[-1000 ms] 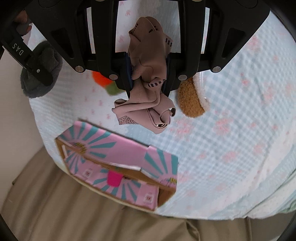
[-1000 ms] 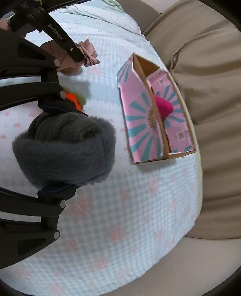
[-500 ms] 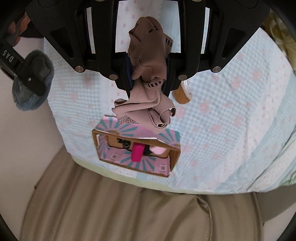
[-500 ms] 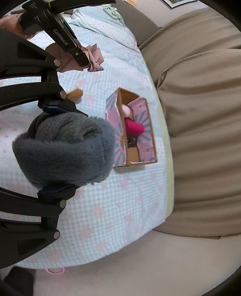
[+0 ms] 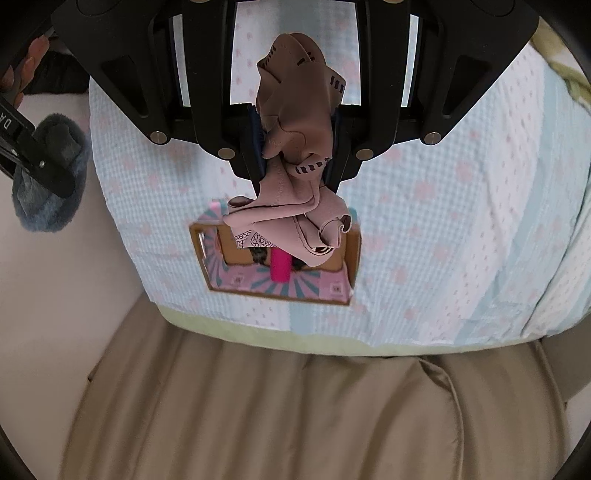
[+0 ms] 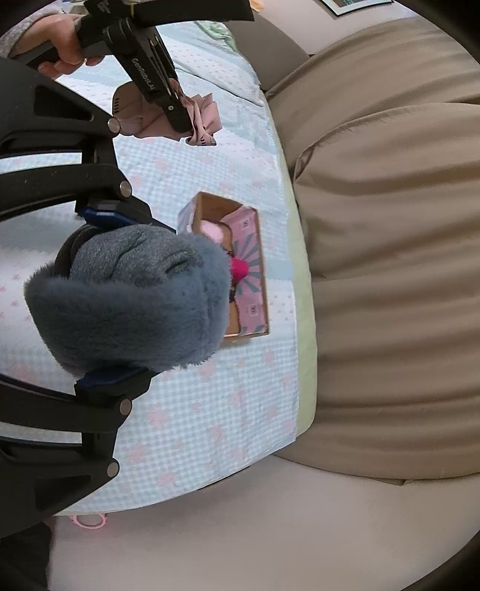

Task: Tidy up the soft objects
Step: 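Lift the pink cloth and grey hat and carry them toward the box, then lower both items into the box and open both tools, then withdraw both tools from the box toward the slipper and pompom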

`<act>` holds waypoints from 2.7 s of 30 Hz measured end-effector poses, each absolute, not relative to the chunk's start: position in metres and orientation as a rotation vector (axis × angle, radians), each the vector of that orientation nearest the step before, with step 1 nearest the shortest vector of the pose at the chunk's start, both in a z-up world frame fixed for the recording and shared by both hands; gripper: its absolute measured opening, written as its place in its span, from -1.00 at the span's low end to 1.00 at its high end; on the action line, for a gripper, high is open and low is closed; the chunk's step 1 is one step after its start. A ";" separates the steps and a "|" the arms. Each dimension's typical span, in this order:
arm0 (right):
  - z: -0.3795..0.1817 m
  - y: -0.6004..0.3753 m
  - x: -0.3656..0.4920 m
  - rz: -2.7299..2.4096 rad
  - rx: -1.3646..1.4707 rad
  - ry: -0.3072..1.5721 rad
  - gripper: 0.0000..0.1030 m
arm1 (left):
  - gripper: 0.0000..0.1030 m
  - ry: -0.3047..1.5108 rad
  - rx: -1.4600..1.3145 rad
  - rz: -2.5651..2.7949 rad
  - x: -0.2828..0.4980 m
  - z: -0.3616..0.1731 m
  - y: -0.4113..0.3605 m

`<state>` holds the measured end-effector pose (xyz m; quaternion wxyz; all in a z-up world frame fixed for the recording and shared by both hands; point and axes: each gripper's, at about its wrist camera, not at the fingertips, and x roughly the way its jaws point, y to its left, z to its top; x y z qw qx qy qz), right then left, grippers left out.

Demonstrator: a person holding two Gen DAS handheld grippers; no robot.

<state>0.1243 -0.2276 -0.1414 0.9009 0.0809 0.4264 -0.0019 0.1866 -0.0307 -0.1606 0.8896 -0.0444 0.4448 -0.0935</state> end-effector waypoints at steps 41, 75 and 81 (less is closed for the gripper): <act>-0.327 -0.253 0.450 0.055 0.359 1.391 0.92 | 1.00 1.300 0.183 -0.237 0.500 -0.330 -0.092; -0.180 -0.223 0.356 0.103 0.150 1.148 1.00 | 1.00 1.086 0.153 -0.177 0.377 -0.183 -0.055; -0.136 -0.207 0.294 0.122 0.114 1.076 1.00 | 1.00 0.997 0.103 -0.176 0.316 -0.140 -0.034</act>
